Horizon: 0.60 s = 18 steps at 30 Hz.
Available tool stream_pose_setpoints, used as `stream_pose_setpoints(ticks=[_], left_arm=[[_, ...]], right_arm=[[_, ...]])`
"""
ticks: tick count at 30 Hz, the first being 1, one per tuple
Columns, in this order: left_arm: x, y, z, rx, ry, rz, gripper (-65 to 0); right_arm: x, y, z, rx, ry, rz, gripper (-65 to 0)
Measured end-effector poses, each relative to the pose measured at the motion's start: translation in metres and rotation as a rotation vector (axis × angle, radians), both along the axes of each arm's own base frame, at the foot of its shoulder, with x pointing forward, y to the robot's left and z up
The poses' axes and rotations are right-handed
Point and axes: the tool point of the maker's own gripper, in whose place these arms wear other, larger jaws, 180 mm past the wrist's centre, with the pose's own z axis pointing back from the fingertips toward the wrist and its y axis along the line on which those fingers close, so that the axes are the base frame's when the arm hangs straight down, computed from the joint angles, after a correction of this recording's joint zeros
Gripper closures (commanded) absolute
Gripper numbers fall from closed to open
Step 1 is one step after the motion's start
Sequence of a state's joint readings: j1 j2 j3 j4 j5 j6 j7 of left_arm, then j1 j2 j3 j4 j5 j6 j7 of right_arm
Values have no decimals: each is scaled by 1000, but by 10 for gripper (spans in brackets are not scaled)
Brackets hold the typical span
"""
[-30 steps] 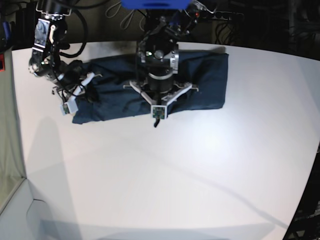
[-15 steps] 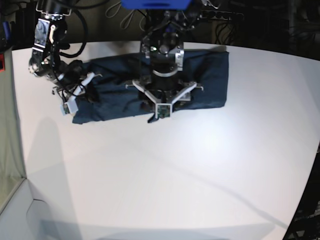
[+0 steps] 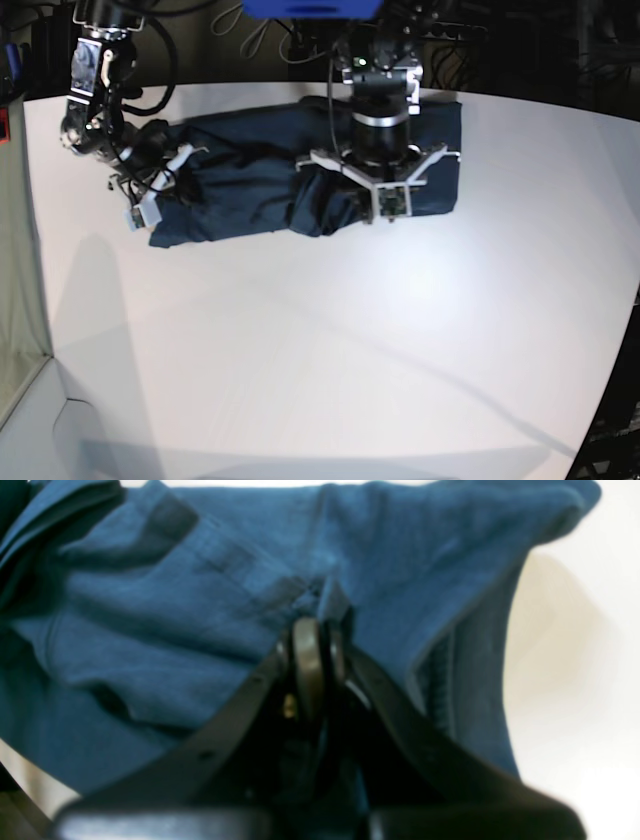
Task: Layout the t-shirt on the table in an organized manner, then fold the t-shirt properly
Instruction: 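Grasp the strip end with the left gripper and fold it toward the middle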
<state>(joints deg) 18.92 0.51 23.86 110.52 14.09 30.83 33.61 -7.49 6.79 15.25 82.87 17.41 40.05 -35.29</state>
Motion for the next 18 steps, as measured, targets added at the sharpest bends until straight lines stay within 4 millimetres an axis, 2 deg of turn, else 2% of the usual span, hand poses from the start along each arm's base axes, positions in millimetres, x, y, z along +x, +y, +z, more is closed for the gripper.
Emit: stream_pose_setpoints(ticks=[3, 9, 11, 14, 16, 18], left_arm=[[-1, 29, -6, 25, 18, 81, -7], [-3, 50, -11, 47, 31, 135, -1], [-8, 49, -22, 62, 61, 129, -1], [-22, 18, -57, 39, 185, 43, -1], [-38, -19, -77, -20, 296, -108, -1], [-56, -62, -77, -54, 324, -348, -1]], right_arm=[[0, 0, 0, 0, 1, 1, 0], [0, 0, 0, 0, 0, 1, 0], [0, 0, 0, -1, 0, 1, 0], [0, 0, 0, -1, 0, 0, 0], [0, 0, 0, -2, 0, 1, 0], [1, 0, 0, -1, 0, 2, 0]])
